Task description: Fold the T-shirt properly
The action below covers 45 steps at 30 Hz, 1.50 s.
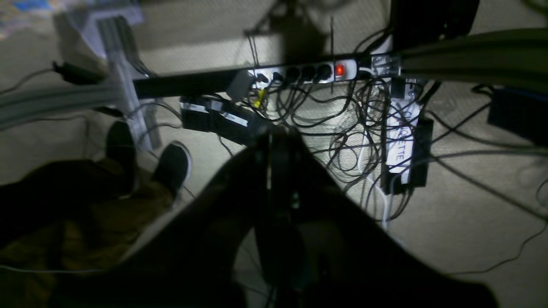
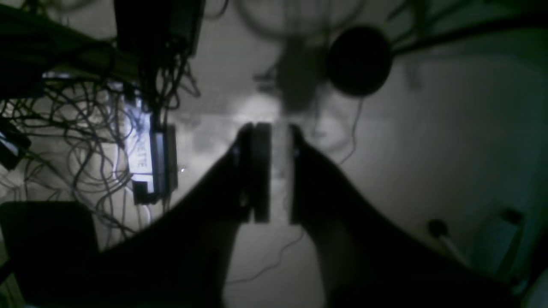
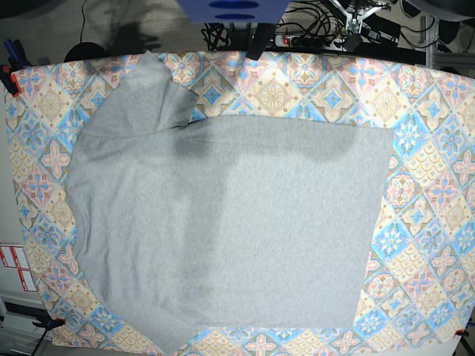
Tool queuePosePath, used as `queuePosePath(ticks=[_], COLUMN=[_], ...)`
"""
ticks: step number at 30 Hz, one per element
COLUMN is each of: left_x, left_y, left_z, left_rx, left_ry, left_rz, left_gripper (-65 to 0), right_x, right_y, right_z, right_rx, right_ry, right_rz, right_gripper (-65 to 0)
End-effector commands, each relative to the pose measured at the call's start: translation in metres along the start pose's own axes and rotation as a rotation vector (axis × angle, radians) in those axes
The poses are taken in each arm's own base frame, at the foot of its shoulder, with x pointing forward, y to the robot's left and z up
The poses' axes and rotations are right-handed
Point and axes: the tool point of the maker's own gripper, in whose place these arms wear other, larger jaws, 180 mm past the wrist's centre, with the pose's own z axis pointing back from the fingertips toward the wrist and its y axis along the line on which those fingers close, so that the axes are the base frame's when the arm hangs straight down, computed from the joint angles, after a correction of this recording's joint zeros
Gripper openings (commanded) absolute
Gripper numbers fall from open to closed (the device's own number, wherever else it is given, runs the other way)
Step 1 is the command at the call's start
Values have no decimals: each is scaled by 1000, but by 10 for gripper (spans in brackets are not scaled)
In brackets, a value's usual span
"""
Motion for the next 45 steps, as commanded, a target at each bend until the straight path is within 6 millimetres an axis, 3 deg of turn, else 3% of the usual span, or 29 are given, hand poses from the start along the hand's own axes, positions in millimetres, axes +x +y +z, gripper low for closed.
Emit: queuePosePath(ticks=[1,5,11,16,21,24,28,30,35,41,45], left_x=[4,18,54,99,139,155,191,209,245,271,274], left_y=[9,4,5,-5,-11,3,26,47,69,101,123], left_z=[10,32,65,98,123,126,128,124,113,94,79], left_rx=[8,-11,-32,-58,-73,-33,-17,-4,-46,-93,-122], left_ry=[-31,-93,-205,-336,-443,-435,-457,-471,-484,-455,-419], left_rz=[-19,-35,-68,-70,-67,-45,112,178,332,562,709], left_gripper=[-650,-650,-650,-650,-650,-650,-643,-609,-541,-469,-406], right_x=[1,11,45,92,139,164,192,202,242,257,254], right_y=[-19,-44,-49,-78,-77,-74,-70,-68,-66,-56,-53], right_z=[10,28,49,71,86,84,81,80,74,65,64], right_rx=[-49,-112,-99,-167,-157,-154,-150,-148,-161,-146,-136], right_ry=[-21,-65,-169,-295,-411,-418,-394,-379,-405,-377,-360], right_rz=[-1,2,45,83,118,124,126,126,114,97,95], right_gripper=[-598,-598,-598,-597,-597,-597,-597,-597,-597,-597,-597])
